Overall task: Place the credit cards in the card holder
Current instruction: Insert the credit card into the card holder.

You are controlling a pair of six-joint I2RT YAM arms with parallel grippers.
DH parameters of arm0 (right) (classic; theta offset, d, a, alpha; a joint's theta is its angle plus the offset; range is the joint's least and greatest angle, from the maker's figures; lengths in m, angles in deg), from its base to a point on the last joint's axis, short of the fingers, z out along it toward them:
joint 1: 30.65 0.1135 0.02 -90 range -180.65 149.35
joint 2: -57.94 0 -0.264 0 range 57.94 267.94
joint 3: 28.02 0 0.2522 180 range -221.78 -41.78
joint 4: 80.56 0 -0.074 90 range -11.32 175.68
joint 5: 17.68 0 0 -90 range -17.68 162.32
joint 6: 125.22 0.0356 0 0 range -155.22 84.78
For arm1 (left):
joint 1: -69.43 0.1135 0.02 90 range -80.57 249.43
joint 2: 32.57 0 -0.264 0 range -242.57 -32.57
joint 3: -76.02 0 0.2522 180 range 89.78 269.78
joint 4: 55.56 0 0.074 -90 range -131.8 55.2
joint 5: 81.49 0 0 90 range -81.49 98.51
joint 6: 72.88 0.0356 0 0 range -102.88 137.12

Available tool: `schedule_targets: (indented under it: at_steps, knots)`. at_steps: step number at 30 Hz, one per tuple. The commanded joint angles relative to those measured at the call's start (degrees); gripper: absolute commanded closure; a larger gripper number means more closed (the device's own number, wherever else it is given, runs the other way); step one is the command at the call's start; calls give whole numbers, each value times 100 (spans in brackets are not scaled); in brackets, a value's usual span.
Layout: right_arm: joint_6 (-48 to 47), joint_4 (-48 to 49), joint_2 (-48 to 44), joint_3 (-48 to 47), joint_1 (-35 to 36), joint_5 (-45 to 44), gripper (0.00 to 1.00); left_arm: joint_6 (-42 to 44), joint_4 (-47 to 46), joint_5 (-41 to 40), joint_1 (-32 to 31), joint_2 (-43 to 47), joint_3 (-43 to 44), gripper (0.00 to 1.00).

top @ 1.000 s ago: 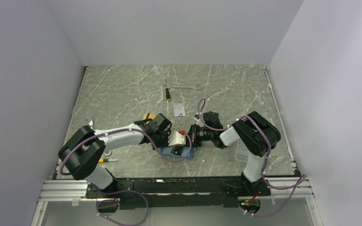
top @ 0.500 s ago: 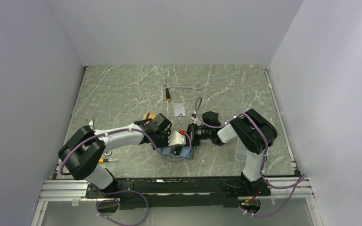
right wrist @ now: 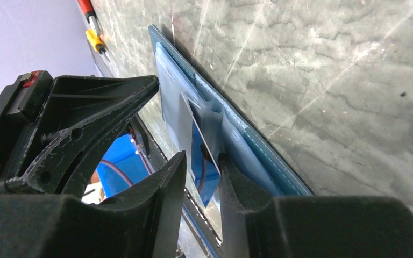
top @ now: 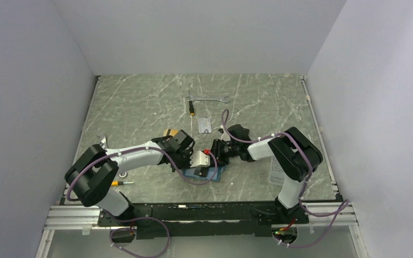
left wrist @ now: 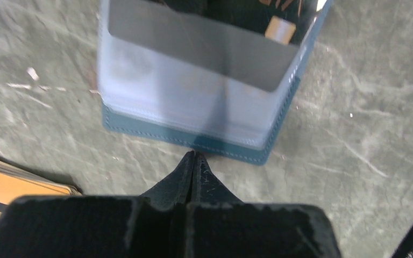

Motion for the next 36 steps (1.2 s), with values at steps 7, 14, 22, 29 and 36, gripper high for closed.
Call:
schedule_targets:
  at_steps: [7,14,22,29,36]
  knots:
    - [-241,-520,14,-139,90,-562,65,-15,1016,465,53,535,727,100]
    - [-123,-395,39,-120,147,-566,65,-214,502,1556,27,324,797,100]
    - [104,-137,26,-25,215,-552,66,-391,-186,1588,5,-162,664,100]
    - [117,-188,58,-72,253,-520,67,-393,-93,1386,-139,-375,798,100]
    - [52,-378,-63,-44,237,-552,68,-366,-56,560,-532,-637,741,100]
